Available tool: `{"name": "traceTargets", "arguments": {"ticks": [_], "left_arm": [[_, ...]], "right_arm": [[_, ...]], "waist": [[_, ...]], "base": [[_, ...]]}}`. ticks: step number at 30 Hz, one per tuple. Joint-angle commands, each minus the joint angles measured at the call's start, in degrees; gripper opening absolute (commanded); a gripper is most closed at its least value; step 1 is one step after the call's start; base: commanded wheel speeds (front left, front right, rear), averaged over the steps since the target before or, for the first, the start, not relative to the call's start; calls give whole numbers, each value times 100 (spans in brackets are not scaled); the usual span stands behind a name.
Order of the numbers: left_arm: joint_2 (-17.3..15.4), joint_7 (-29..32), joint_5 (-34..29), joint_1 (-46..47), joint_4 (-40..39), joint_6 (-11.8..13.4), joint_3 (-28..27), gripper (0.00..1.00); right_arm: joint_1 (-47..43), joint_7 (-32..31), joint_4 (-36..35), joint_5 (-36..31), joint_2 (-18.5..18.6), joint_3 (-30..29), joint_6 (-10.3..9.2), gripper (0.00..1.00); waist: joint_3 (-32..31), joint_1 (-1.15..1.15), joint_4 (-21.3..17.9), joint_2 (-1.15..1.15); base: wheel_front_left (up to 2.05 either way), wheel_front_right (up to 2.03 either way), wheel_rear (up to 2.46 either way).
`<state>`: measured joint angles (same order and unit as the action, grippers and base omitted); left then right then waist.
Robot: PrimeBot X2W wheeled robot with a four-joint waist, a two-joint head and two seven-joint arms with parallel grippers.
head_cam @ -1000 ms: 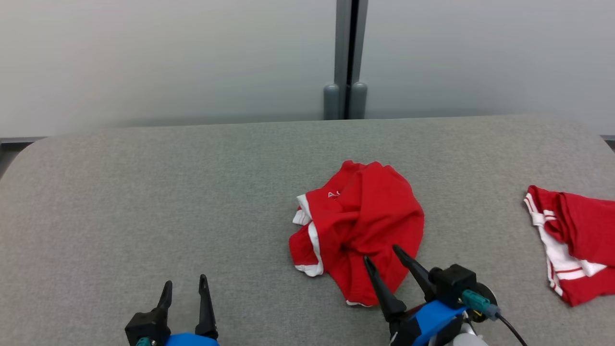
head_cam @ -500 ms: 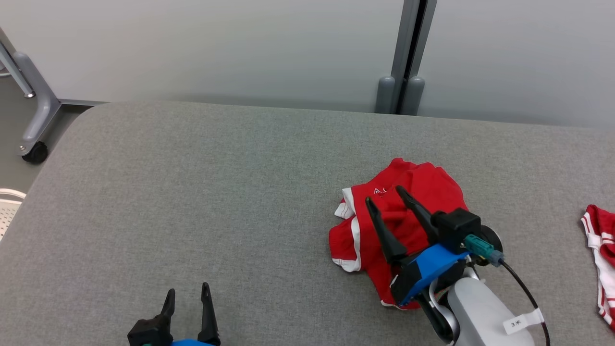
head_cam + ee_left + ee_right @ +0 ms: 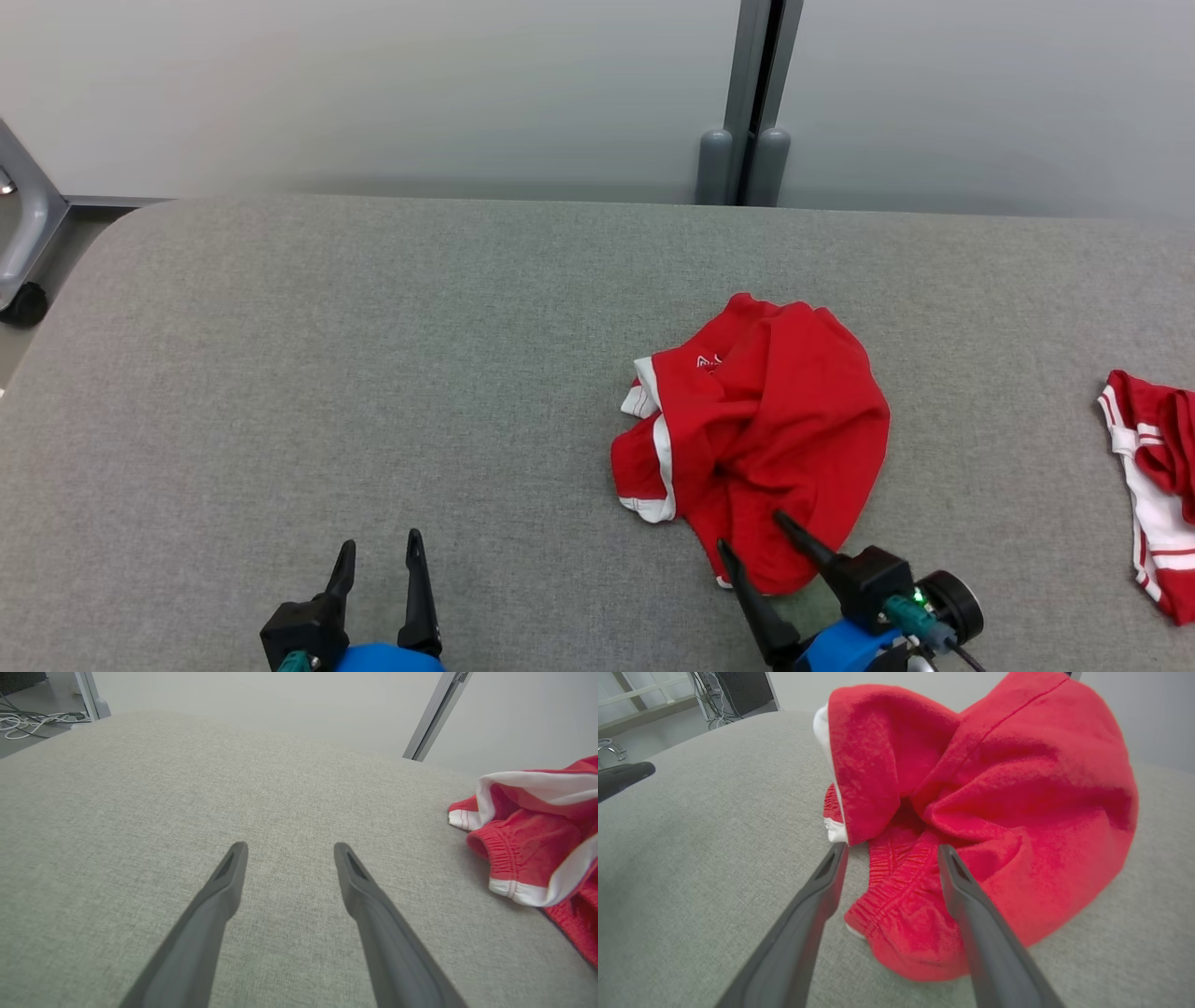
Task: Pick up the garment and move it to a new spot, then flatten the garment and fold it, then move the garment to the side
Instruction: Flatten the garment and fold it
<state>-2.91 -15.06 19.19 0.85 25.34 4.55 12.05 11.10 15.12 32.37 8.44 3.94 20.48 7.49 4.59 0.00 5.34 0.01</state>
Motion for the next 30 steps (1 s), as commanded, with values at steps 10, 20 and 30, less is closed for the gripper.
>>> {"name": "traceTargets", "arguments": {"ticks": [10,20,30], "left_arm": [[2,-14,74,-21,131,19,42,100],[4,-14,143,13,174,9,62,100],[4,-14,146,-39,171,1,37,100]], "right_arm": [[-44,0,547,-992,365,432,1,100],[264,-7,1190,-1278,242,351,1,17],[794,1,109,-486,-19,499,1,0]], "waist": [[13,0,116,-1],[13,0,190,-1],[-85,0,116,-1]], "base": [[0,0,0],[0,0,0],[0,0,0]]}}
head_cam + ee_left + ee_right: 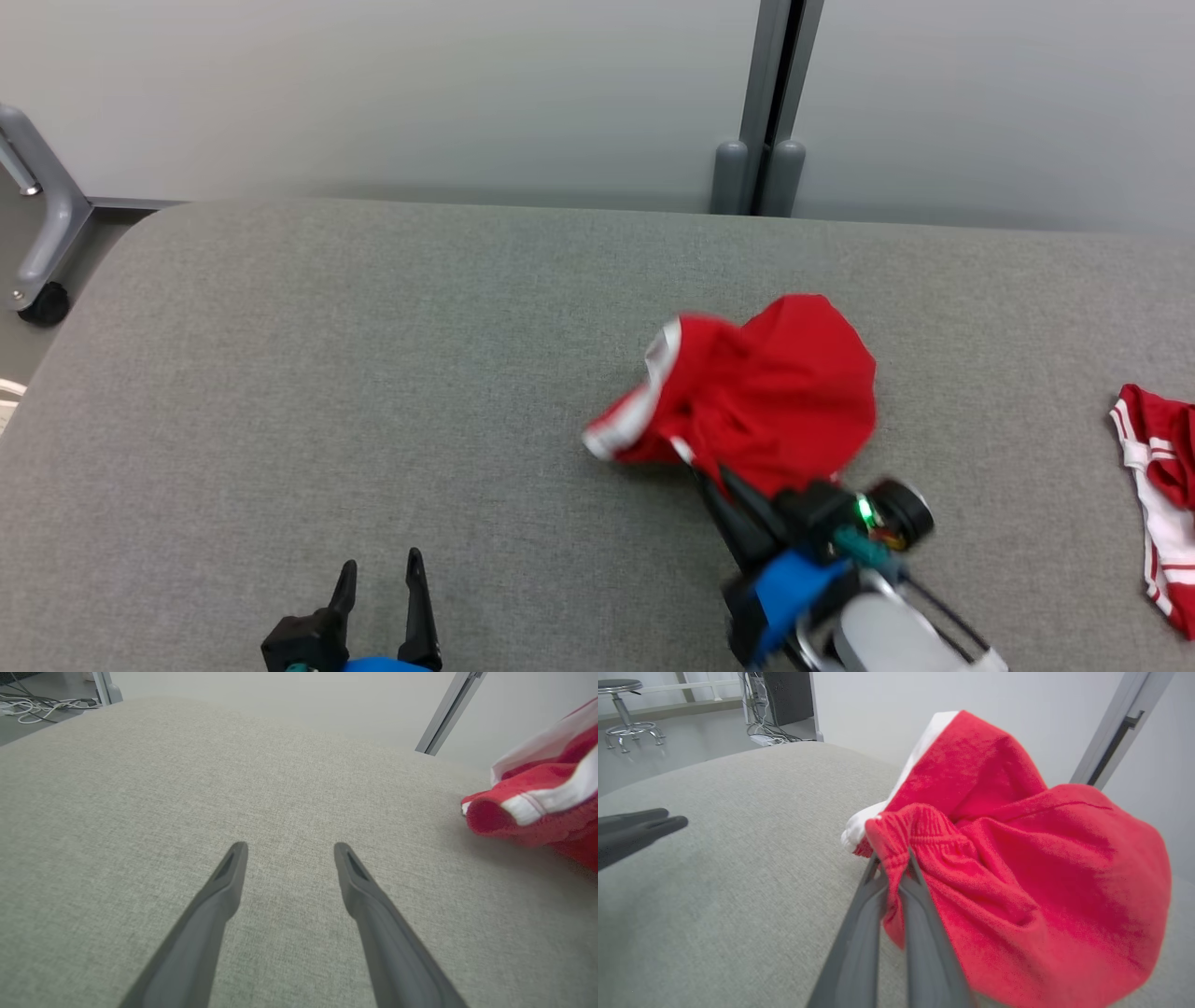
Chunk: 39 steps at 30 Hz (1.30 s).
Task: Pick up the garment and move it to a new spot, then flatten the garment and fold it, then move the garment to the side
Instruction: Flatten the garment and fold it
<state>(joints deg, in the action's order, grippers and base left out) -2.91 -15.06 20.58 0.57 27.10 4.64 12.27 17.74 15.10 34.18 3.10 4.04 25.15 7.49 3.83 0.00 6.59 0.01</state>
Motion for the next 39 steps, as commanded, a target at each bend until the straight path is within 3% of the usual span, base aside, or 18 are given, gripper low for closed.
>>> {"name": "traceTargets", "arguments": {"ticks": [1,7,10,14,17,20,28,30,31,34,39], "left_arm": [[4,-14,8,-6,9,-17,29,100],[2,-14,48,59,71,-47,158,100],[3,-14,74,-9,126,-57,247,100],[3,-14,106,-140,175,-68,261,100],[3,-14,106,-195,205,-64,221,100],[5,-14,108,-199,165,-31,202,100],[5,-13,40,129,41,-50,258,100],[5,-14,35,235,11,-89,286,100],[3,-14,15,292,3,-115,334,100],[4,-14,14,430,-43,-182,444,100],[4,-14,192,702,-135,-338,668,100]], "right_arm": [[290,5,-274,263,-66,130,1,0],[1394,10,-1304,2008,-99,694,1,0],[1936,10,-1509,2779,-98,482,1,0],[2475,9,-1308,3286,-92,-138,1,0],[2691,9,-828,3212,-95,-665,1,0],[2567,9,-210,2714,-98,-1193,1,0],[1233,15,1165,649,-1,-3349,1,0],[941,15,1255,255,10,-3896,2,94],[832,15,1245,117,0,-4134,2,100],[638,14,1067,-192,-59,-4543,2,100],[476,10,647,-290,-109,-4310,1,100]], "waist": [[-29,0,-9,-1],[-223,0,212,-1],[-339,0,377,-1],[-434,0,494,-1],[-444,0,452,-1],[-372,0,316,-1],[10,0,-166,-1],[102,0,-304,-1],[137,0,-367,-1],[222,0,-604,-1],[311,0,-978,-1]], "base": [[0,0,0],[0,0,0],[0,0,0],[0,0,0],[0,0,0],[0,0,0],[0,0,0],[0,0,0],[0,0,0],[0,0,0],[0,0,0]]}}
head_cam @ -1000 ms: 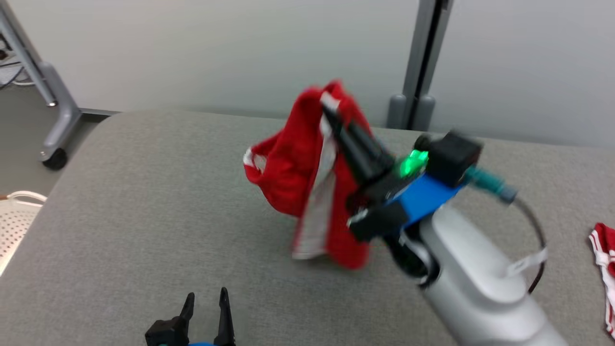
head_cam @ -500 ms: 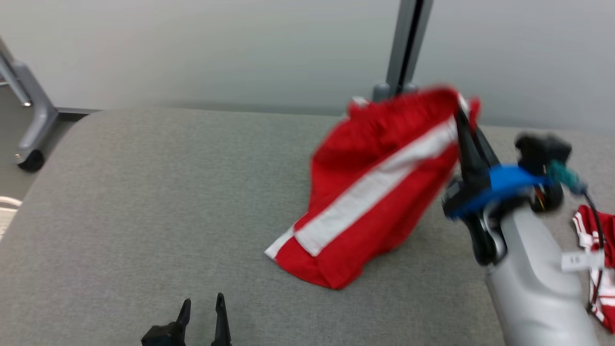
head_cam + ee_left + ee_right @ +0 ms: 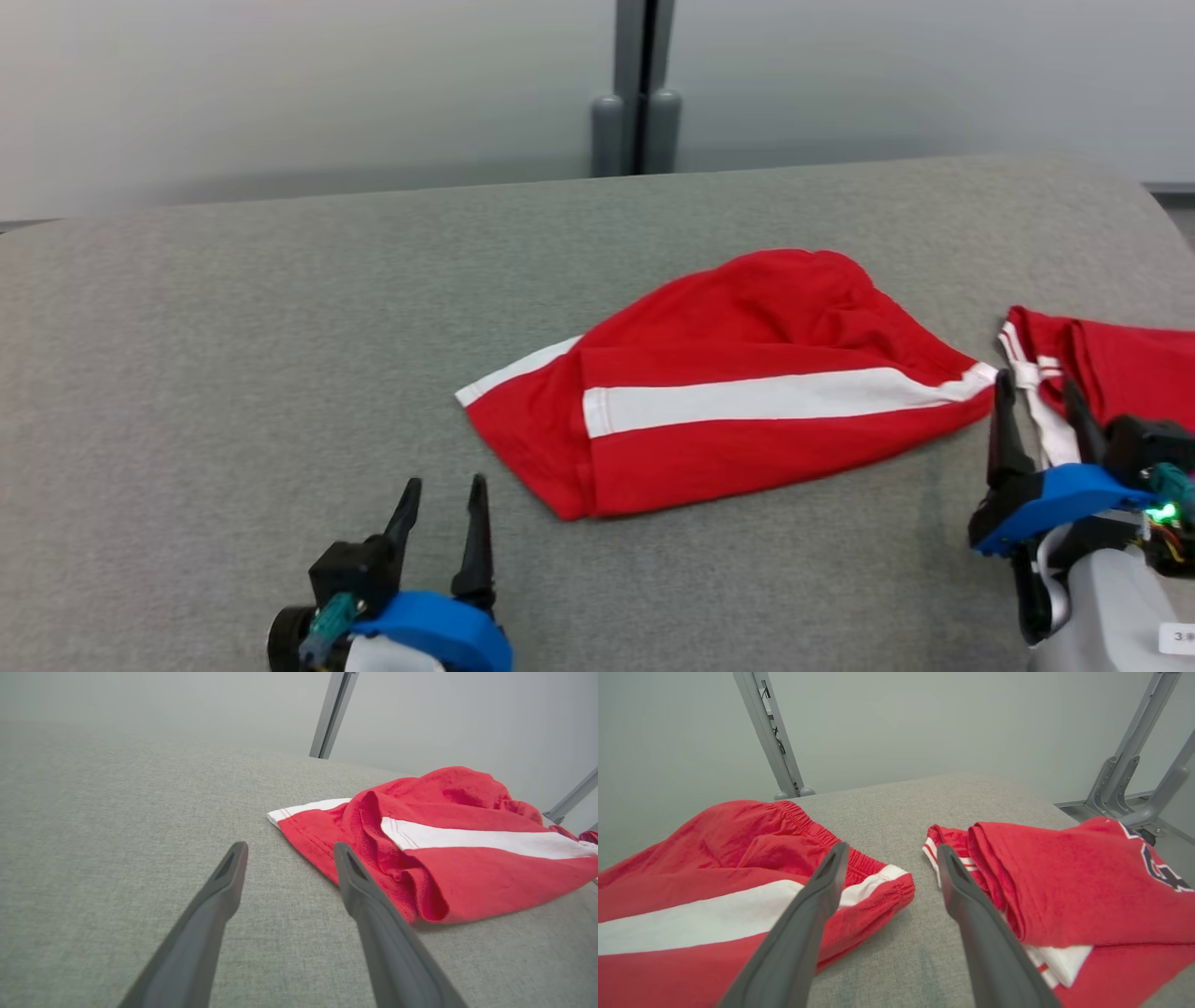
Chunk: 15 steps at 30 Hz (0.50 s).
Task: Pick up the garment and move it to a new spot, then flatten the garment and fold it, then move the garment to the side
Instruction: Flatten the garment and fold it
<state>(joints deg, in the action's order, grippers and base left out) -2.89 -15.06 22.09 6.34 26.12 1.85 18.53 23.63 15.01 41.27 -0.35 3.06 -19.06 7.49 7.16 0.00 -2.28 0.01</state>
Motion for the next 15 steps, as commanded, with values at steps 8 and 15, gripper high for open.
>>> {"name": "traceTargets", "arguments": {"ticks": [8,15], "left_arm": [[3,-14,617,796,248,-214,622,100],[-1,-14,1216,1332,873,-210,1047,100]], "right_arm": [[-390,18,-918,517,-7,1275,1,100],[-506,18,-1233,618,-6,1730,1,100]], "waist": [[210,0,-519,-1],[399,0,-727,-1]], "base": [[0,0,0],[0,0,0]]}}
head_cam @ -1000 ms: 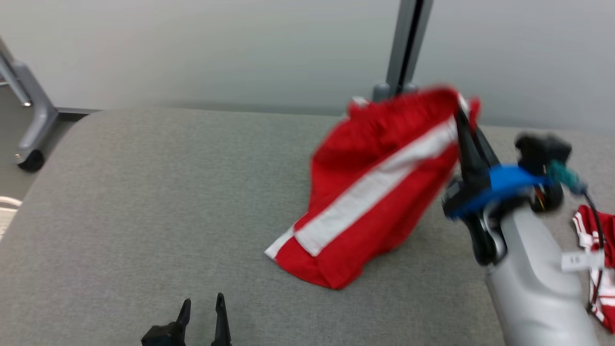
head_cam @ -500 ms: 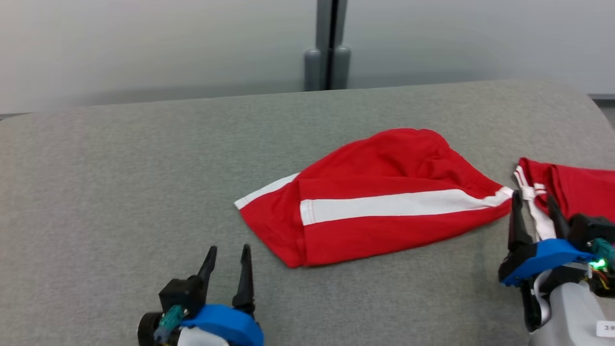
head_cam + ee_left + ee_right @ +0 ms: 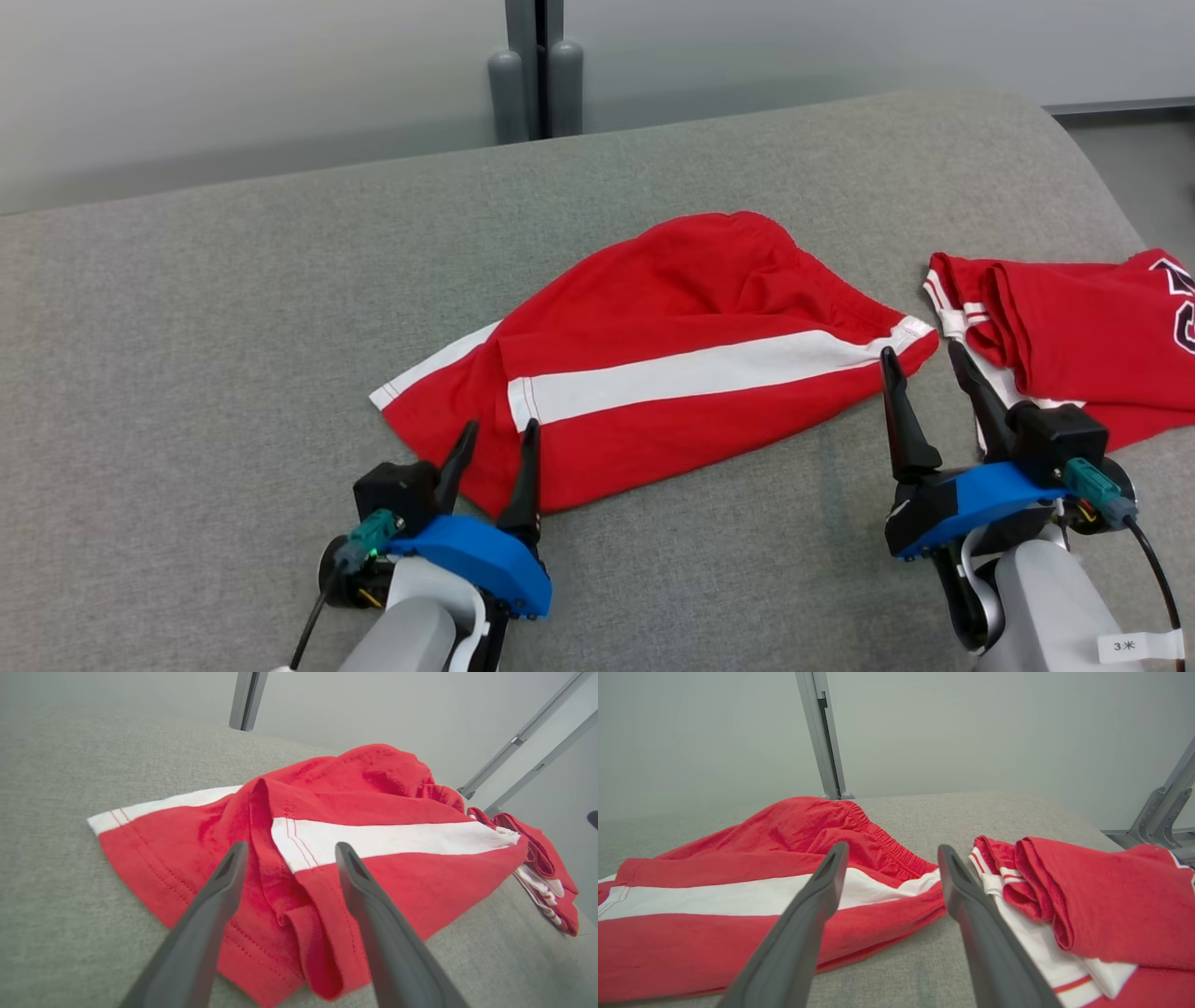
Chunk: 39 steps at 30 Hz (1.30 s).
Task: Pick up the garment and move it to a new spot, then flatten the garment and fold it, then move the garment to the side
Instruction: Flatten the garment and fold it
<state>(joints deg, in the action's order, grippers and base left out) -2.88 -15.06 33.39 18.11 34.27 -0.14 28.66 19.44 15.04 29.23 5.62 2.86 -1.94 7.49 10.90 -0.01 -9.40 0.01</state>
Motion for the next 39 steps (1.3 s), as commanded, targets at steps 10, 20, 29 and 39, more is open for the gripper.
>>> {"name": "traceTargets", "arguments": {"ticks": [10,20,29,39], "left_arm": [[-2,-13,793,672,763,-181,506,100],[-1,-14,1001,814,796,-201,797,96],[-2,-14,838,726,678,-138,889,100],[-2,-14,648,693,571,-60,1061,100]], "right_arm": [[-96,16,-43,112,13,172,1,100],[-133,16,-3,106,12,223,1,100],[-104,16,48,129,13,280,1,100],[-127,16,144,187,13,280,1,100]], "waist": [[173,1,-162,-1],[149,1,-159,-1],[96,1,-116,-1],[78,1,-101,-1]], "base": [[0,0,0],[0,0,0],[0,0,0],[0,0,0]]}}
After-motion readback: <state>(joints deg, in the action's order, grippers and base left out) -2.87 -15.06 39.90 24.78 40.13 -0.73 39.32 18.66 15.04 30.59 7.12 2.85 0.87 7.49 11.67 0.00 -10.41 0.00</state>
